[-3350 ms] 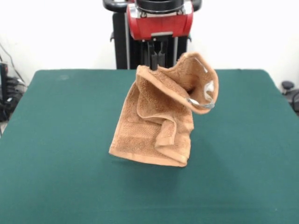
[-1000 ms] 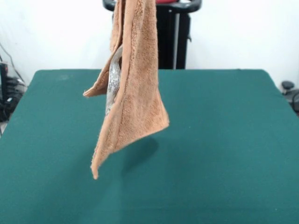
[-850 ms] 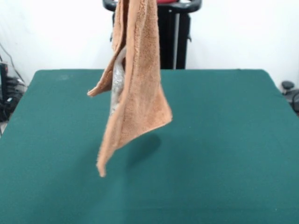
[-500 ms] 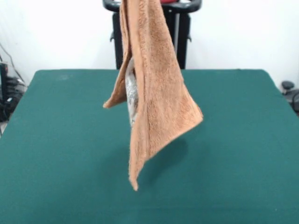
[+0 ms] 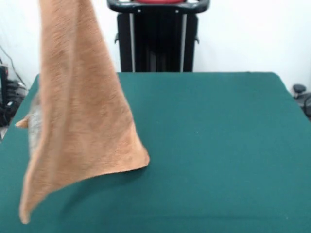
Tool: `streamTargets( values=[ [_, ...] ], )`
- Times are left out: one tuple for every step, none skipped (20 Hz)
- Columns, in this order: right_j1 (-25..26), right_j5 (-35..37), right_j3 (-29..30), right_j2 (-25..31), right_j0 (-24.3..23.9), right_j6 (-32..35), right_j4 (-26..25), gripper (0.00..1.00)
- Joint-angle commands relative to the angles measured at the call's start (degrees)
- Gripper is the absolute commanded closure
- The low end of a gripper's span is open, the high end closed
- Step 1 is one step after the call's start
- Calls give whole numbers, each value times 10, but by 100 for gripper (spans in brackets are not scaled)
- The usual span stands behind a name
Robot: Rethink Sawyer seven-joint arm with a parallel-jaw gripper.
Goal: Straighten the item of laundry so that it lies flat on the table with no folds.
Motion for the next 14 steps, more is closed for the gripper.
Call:
streamTargets(
  values=[
    [76, -41, 67, 71, -10, -133, -18, 100],
    [81, -51, 66, 73, -12, -133, -22, 100],
    [87, -57, 64, 75, -14, -134, -25, 100],
    [91, -61, 63, 77, -17, -137, -29, 100],
    [96, -66, 62, 80, -20, -140, -32, 100],
    [99, -72, 62, 83, -24, -145, -36, 100],
    [104, -70, 59, 85, -26, -148, -40, 100],
    [107, -70, 56, 87, -29, -157, -46, 100],
    [108, -64, 55, 89, -31, -166, -53, 100],
    [108, -57, 51, 92, -34, -179, -58, 100],
    [106, -45, 49, 96, -37, -186, -59, 100],
    [104, -36, 48, 101, -42, -193, -59, 100],
    [101, -30, 50, 109, -48, -199, -59, 100],
    [100, -26, 52, 121, -56, -210, -56, 100]
  ],
)
